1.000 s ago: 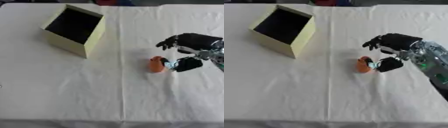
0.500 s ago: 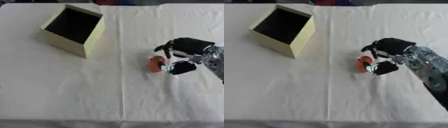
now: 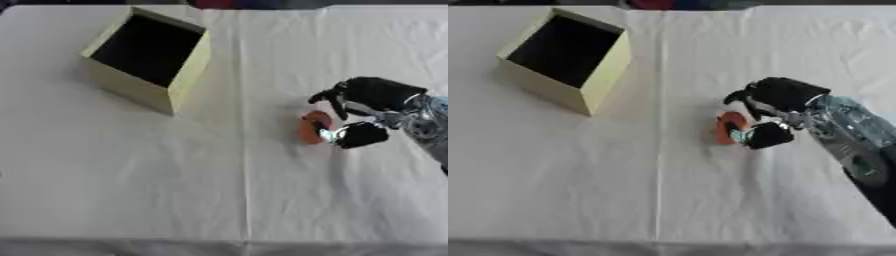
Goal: Pick up objects on the table and place them in the box.
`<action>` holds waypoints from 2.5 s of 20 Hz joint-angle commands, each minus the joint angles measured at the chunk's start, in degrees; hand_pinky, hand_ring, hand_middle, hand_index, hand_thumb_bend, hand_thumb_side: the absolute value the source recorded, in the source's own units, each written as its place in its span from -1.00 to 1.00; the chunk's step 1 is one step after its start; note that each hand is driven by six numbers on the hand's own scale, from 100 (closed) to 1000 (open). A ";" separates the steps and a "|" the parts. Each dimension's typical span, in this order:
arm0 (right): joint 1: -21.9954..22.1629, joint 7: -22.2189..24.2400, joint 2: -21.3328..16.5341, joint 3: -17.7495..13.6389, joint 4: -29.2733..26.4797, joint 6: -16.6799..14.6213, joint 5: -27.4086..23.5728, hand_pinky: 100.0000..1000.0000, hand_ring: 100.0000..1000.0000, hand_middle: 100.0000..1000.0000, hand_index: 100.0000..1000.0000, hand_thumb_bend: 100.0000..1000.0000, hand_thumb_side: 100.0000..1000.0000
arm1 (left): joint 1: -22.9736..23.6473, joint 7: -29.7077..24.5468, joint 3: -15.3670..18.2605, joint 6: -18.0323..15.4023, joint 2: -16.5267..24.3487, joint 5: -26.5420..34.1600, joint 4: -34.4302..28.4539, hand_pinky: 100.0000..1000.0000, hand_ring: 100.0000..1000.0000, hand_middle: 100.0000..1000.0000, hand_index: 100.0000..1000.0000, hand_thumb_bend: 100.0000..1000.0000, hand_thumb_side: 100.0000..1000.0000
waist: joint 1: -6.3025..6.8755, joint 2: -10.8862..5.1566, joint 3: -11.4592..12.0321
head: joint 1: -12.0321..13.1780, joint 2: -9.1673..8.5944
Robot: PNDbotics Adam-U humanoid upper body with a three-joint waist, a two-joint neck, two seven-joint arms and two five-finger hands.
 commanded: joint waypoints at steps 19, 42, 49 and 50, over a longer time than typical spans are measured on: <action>0.67 1.58 -1.57 -0.60 1.56 -0.32 -2.52 0.66 0.60 -0.03 0.56 -1.00 0.57 | -0.44 -1.06 0.01 0.18 0.74 0.32 -1.06 -0.05 0.14 0.22 0.46 -1.00 0.30 | 0.31 -0.48 -0.22 | 0.04 0.31; -0.03 -5.74 -0.42 -2.31 -2.08 8.36 -14.12 0.52 0.27 -0.40 0.24 -1.00 -1.00 | -0.21 -1.67 0.13 0.58 0.41 0.13 -1.06 -0.05 0.14 0.21 0.45 -1.00 0.29 | 0.29 -0.66 -0.35 | 0.17 0.31; -3.33 -4.26 0.84 -3.34 -6.37 13.71 -20.91 0.50 0.23 -0.39 0.27 -1.00 -1.00 | -0.08 -1.97 0.11 0.82 0.45 0.09 -1.06 -0.05 0.14 0.21 0.45 -1.00 0.28 | 0.17 -0.83 -0.43 | 0.09 0.31; -3.88 -4.01 1.07 -3.39 -6.75 14.23 -21.19 0.50 0.23 -0.39 0.27 -1.00 -1.00 | -0.04 -2.00 0.11 0.84 0.44 0.09 -1.06 -0.05 0.14 0.21 0.45 -1.00 0.28 | 0.16 -0.84 -0.42 | 0.06 0.31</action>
